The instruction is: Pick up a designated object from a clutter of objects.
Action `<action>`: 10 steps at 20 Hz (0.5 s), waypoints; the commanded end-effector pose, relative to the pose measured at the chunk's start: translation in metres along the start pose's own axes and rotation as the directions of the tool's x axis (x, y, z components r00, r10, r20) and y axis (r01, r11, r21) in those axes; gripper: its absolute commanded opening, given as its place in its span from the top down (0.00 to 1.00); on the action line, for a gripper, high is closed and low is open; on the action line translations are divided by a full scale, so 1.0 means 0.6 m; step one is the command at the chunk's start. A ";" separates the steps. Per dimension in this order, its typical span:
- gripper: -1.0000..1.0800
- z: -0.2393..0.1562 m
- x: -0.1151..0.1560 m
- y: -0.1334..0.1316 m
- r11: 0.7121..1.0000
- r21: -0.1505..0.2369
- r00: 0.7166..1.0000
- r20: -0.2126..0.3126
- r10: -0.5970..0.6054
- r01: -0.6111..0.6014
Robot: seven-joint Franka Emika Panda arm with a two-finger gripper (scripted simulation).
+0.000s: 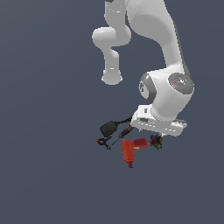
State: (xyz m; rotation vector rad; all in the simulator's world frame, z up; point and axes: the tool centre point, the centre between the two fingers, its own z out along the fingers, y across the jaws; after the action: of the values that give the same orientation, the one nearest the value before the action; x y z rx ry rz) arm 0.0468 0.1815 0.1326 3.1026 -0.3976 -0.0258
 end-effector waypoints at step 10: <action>0.04 0.077 -0.025 -0.082 0.996 0.015 0.996 -0.012 0.090 -0.089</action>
State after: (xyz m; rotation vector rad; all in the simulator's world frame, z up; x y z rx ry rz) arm 0.0442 0.2282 0.0899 3.0940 -0.5237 -0.0056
